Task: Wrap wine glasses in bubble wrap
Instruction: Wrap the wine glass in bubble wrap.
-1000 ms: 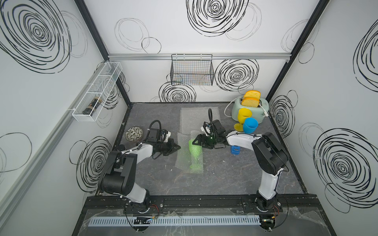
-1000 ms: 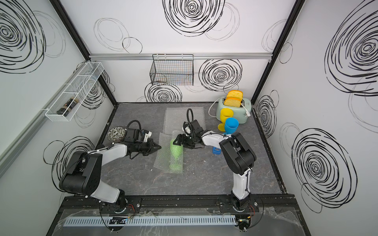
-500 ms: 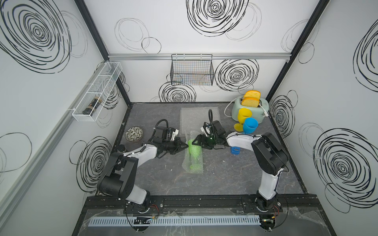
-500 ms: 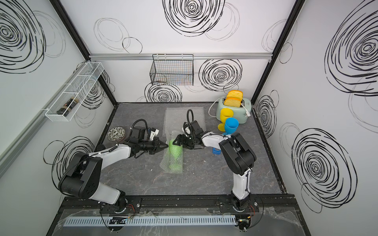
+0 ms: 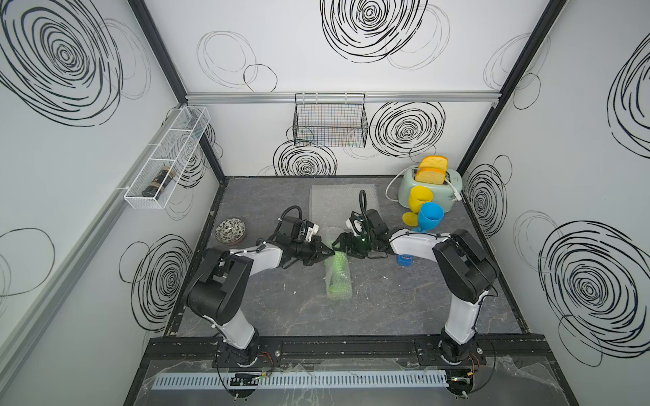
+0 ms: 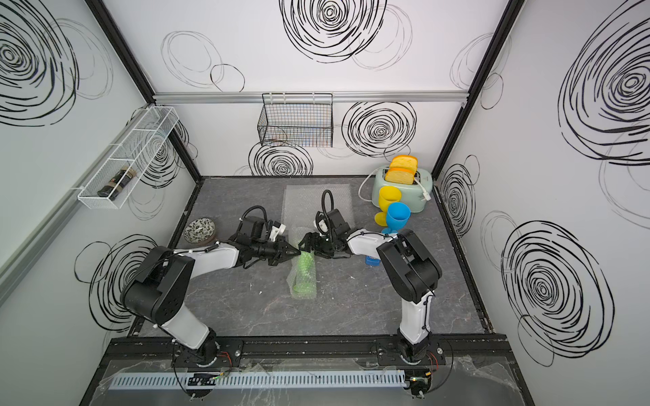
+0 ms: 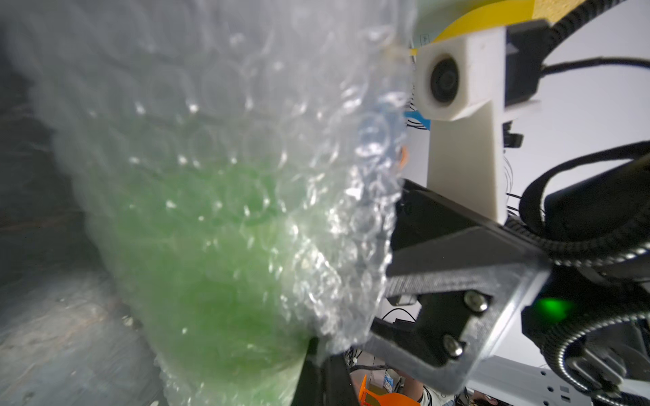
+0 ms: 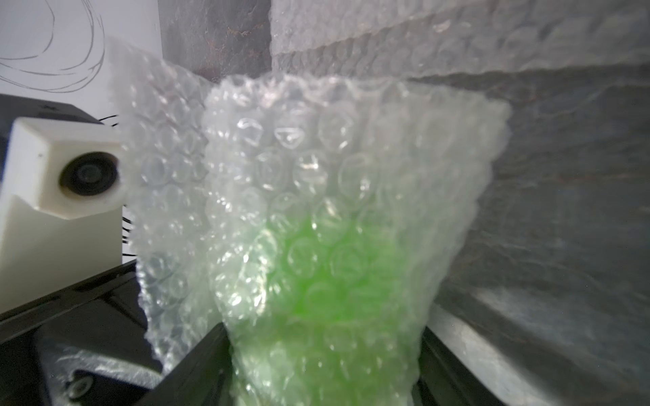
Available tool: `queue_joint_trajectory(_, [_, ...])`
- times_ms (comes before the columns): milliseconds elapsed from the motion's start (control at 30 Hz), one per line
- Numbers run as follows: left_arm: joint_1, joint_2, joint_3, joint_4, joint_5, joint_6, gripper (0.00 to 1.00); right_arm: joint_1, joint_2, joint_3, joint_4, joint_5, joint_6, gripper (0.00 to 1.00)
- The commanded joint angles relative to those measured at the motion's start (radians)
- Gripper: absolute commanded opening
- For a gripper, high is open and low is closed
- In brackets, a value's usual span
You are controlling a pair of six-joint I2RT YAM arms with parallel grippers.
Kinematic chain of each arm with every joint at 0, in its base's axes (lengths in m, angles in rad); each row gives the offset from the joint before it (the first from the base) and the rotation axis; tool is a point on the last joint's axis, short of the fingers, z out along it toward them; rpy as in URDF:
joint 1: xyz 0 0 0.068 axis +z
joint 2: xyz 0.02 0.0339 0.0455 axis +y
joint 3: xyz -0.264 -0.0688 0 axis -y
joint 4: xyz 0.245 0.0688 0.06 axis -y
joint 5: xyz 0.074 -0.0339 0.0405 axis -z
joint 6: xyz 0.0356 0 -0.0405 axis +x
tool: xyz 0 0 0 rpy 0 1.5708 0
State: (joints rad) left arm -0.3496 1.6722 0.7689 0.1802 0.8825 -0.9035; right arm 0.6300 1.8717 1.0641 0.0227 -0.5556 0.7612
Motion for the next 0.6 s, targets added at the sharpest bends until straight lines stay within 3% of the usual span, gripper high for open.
queue_joint_trajectory(0, [-0.035,0.057,0.045,-0.016,0.015,0.045,0.08,0.016,-0.003,-0.024,-0.083,0.023,0.012,0.77])
queue_joint_trajectory(100, [-0.018,0.077,0.04,-0.044,-0.021,0.081,0.16,0.017,-0.029,-0.024,-0.085,0.021,0.008,0.77])
queue_joint_trajectory(300, [0.007,0.119,0.049,-0.084,-0.049,0.128,0.23,-0.004,-0.097,-0.012,-0.129,0.001,-0.013,0.81])
queue_joint_trajectory(567, [0.0,0.103,0.043,-0.101,-0.069,0.16,0.29,-0.017,-0.183,0.056,-0.269,0.062,-0.09,0.81])
